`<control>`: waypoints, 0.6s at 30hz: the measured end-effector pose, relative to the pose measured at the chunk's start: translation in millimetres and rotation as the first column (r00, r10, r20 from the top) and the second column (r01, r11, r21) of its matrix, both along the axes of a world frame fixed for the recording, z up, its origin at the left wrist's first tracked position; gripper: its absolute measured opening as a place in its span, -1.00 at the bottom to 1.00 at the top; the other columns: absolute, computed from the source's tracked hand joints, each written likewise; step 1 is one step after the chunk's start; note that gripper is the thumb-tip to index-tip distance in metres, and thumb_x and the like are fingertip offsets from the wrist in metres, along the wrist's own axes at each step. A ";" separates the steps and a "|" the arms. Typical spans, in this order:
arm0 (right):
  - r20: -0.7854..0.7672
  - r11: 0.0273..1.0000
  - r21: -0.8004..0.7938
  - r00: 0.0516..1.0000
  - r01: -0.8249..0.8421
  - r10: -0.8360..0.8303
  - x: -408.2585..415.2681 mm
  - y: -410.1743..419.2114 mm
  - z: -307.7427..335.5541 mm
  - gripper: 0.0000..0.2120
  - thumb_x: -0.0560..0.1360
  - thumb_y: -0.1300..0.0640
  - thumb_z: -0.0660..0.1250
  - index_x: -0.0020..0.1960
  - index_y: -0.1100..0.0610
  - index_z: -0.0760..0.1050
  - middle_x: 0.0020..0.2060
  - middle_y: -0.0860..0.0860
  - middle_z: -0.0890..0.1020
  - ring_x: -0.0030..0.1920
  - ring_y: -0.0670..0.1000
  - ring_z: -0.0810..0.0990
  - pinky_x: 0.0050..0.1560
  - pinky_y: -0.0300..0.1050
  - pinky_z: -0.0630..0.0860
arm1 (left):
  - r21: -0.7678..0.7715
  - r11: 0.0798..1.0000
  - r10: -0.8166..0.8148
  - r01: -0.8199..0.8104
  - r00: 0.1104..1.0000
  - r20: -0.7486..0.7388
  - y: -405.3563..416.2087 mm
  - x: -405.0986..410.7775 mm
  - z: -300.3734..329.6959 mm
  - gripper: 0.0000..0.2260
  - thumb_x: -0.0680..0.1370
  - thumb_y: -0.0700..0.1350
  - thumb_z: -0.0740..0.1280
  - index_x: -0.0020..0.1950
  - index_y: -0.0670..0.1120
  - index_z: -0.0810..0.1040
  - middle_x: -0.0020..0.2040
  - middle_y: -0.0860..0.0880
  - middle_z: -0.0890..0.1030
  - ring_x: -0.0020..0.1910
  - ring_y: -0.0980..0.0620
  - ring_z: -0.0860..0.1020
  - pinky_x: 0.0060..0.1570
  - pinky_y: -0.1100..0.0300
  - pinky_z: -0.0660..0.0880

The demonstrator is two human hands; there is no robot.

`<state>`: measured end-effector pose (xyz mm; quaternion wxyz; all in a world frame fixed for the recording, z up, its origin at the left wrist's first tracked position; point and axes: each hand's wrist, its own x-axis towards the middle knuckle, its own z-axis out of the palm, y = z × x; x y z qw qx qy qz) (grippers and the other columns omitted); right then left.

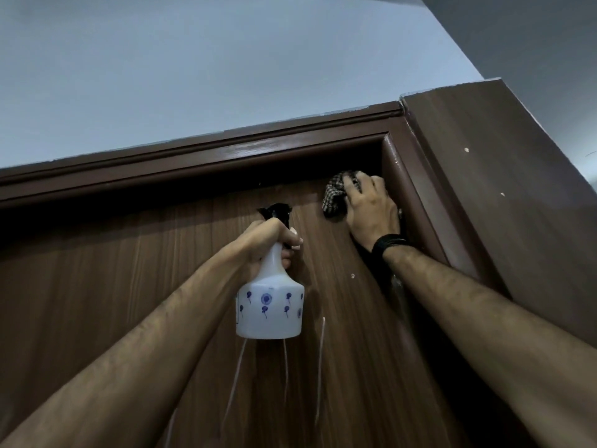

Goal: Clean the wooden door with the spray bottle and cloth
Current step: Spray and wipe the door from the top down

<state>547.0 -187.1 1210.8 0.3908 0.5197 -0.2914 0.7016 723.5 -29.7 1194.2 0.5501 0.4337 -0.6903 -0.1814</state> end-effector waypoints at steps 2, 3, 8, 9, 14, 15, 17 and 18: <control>-0.019 1.000 0.020 1.000 -0.022 0.023 -0.6 4.9 -18.5 -0.54 0.52 0.19 0.41 0.41 0.15 0.48 0.28 0.13 0.52 0.19 0.19 0.48 0.13 0.10 0.56 | -0.004 0.999 -0.032 0.032 0.999 -0.007 1.4 -1.1 -11.1 -0.90 0.42 -0.35 0.34 -0.18 -0.18 0.52 -0.21 -0.16 0.45 -0.45 0.07 0.38 -0.46 0.23 0.40; -0.030 1.000 0.017 0.999 -0.019 0.019 0.9 7.3 -32.2 -0.53 0.52 0.17 0.41 0.41 0.14 0.48 0.28 0.12 0.53 0.16 0.19 0.48 0.11 0.10 0.57 | 0.001 0.998 -0.058 0.058 0.998 -0.018 3.1 -1.2 -18.1 -0.90 0.41 -0.35 0.34 -0.19 -0.17 0.51 -0.21 -0.16 0.45 -0.44 0.07 0.38 -0.46 0.23 0.40; 0.003 1.000 0.022 1.000 0.006 -0.007 4.4 6.9 -125.0 -0.55 0.54 0.11 0.37 0.41 0.13 0.48 0.20 0.12 0.53 -0.04 0.13 0.42 -0.08 0.03 0.51 | 0.021 0.992 -0.125 0.127 0.989 -0.076 15.8 -12.2 -69.1 -0.83 0.47 -0.40 0.31 -0.07 -0.15 0.50 -0.28 -0.10 0.50 -0.45 0.07 0.38 -0.45 0.22 0.38; 0.025 0.999 0.034 1.000 0.008 -0.009 4.2 5.7 -139.1 -0.56 0.54 0.12 0.37 0.41 0.14 0.48 0.20 0.13 0.53 -0.04 0.12 0.41 -0.10 -0.01 0.49 | 0.034 0.990 -0.131 0.134 0.988 -0.084 17.4 -15.7 -81.0 -0.82 0.47 -0.40 0.31 -0.04 -0.15 0.50 -0.27 -0.10 0.49 -0.45 0.07 0.38 -0.46 0.22 0.37; 0.113 0.990 0.139 0.993 -0.034 0.018 3.5 13.6 -137.6 -0.54 0.57 0.13 0.33 0.45 0.17 0.43 0.18 0.18 0.49 0.03 0.15 0.40 -0.11 -0.03 0.49 | 0.132 0.980 -0.139 0.149 0.987 -0.084 15.4 -32.0 -130.6 -0.81 0.48 -0.39 0.31 -0.02 -0.14 0.50 -0.18 -0.17 0.44 -0.43 0.05 0.37 -0.46 0.21 0.35; 0.129 0.984 0.165 0.991 -0.063 0.042 3.4 17.6 -126.9 -0.54 0.59 0.12 0.32 0.46 0.17 0.42 0.18 0.19 0.47 0.06 0.16 0.40 -0.10 -0.02 0.51 | 0.148 0.976 -0.144 0.158 0.984 -0.101 13.9 -34.1 -137.8 -0.82 0.48 -0.40 0.31 -0.04 -0.14 0.48 -0.20 -0.16 0.42 -0.44 0.05 0.36 -0.46 0.21 0.34; 0.153 0.972 0.209 0.985 -0.110 0.079 3.3 22.8 -110.0 -0.54 0.61 0.09 0.29 0.48 0.18 0.40 0.20 0.18 0.44 0.12 0.16 0.40 -0.06 -0.04 0.52 | 0.172 0.975 -0.116 0.138 0.984 -0.132 9.4 -35.6 -149.1 -0.83 0.49 -0.40 0.30 -0.13 -0.14 0.44 -0.29 -0.13 0.38 -0.46 0.05 0.33 -0.47 0.22 0.32; 0.154 0.970 0.215 0.985 -0.114 0.081 3.4 23.5 -107.4 -0.54 0.61 0.08 0.28 0.48 0.17 0.40 0.20 0.17 0.44 0.12 0.15 0.40 -0.05 -0.05 0.52 | 0.178 0.978 -0.083 0.108 0.986 -0.143 6.7 -35.2 -153.6 -0.82 0.49 -0.39 0.31 -0.18 -0.14 0.42 -0.34 -0.10 0.37 -0.47 0.05 0.32 -0.48 0.22 0.32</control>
